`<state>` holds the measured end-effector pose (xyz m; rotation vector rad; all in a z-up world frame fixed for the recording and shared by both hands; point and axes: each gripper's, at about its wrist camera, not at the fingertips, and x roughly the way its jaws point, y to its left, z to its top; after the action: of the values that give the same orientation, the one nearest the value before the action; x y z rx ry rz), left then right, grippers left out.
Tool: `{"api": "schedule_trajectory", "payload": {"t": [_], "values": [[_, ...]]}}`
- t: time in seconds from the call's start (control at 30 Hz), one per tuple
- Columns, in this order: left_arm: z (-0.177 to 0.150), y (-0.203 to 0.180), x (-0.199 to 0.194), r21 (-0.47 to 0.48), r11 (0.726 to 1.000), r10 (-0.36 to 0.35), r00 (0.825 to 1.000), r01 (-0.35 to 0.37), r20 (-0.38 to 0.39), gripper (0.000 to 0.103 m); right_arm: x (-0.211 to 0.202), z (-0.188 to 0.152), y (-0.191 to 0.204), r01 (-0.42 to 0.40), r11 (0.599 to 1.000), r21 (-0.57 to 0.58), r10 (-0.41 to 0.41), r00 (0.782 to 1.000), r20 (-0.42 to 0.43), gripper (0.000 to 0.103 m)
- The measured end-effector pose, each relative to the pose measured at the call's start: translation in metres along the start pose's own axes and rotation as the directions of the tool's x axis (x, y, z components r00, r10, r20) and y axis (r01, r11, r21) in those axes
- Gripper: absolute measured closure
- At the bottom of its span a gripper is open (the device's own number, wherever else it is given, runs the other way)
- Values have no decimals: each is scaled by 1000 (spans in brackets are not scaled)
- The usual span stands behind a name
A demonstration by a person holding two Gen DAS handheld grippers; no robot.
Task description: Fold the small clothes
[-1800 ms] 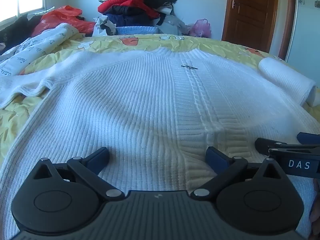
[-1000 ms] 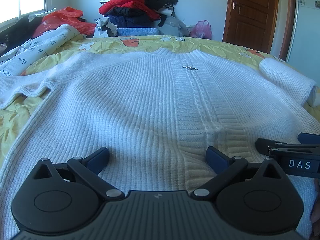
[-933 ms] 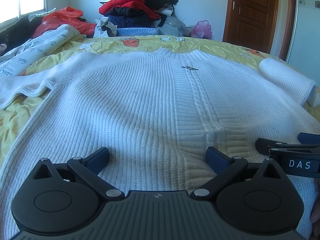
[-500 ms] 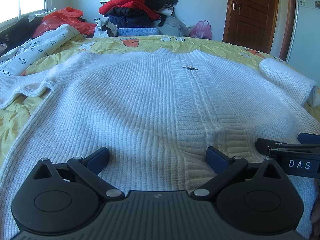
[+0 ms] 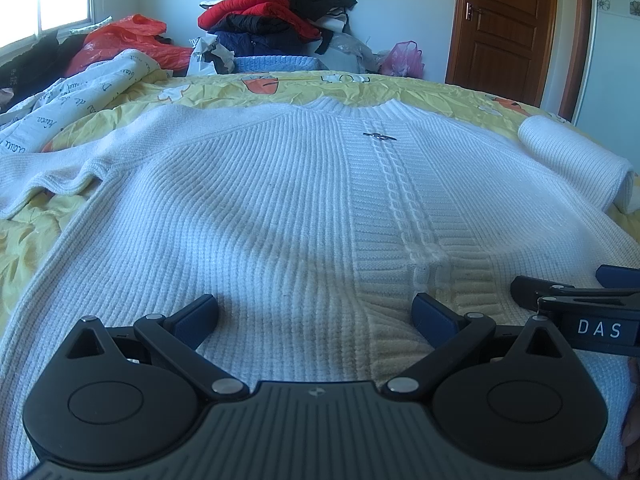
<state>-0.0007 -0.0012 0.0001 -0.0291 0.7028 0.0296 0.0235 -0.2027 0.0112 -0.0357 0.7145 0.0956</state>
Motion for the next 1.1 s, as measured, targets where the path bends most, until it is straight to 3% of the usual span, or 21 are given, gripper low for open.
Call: {"api": "schedule_trajectory", "payload": {"t": [1.1], "values": [[0, 0, -3, 3, 1000, 5, 1000, -5, -1, 0, 2, 1, 1, 1, 1000, -1, -1, 1000, 0, 0]]}}
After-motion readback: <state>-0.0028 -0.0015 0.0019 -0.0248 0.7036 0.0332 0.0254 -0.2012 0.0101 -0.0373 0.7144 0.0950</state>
